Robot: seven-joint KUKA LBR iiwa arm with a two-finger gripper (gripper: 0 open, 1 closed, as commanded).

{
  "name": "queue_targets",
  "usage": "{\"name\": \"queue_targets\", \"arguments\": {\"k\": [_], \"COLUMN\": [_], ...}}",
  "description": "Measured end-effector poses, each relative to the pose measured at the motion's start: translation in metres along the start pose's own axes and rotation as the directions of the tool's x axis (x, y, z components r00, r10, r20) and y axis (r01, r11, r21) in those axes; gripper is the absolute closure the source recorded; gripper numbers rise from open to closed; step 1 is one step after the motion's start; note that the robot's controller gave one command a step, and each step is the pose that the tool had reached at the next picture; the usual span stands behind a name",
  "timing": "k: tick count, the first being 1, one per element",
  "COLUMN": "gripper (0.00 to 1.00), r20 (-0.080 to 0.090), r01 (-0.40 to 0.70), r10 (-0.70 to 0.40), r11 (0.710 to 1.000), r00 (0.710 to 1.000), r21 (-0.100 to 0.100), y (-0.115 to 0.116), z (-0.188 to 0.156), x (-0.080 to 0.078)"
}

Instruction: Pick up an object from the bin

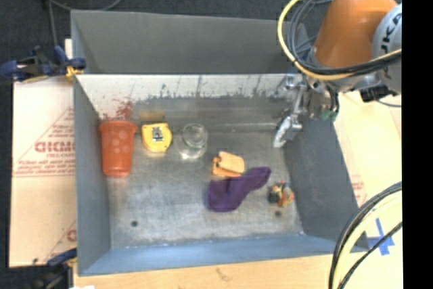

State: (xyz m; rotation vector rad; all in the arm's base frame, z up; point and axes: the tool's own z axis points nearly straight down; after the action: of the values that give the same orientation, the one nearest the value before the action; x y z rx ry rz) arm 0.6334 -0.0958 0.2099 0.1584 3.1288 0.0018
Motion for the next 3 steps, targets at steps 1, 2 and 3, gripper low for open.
{"name": "queue_targets", "arguments": {"k": [1, 2, 3], "gripper": [0.0, 0.0, 0.0], "r20": [0.001, -0.004, -0.01], "r01": [-0.107, -0.047, 0.082], "r10": [0.107, 0.047, -0.082], "r11": [0.994, 0.999, 0.997], "r00": [0.994, 0.999, 0.997], "r21": [0.002, 0.003, 0.003], "y": [-0.012, -0.009, 0.014], "z": [0.053, 0.098, 0.111], "x": [-0.003, 0.003, 0.028]}}
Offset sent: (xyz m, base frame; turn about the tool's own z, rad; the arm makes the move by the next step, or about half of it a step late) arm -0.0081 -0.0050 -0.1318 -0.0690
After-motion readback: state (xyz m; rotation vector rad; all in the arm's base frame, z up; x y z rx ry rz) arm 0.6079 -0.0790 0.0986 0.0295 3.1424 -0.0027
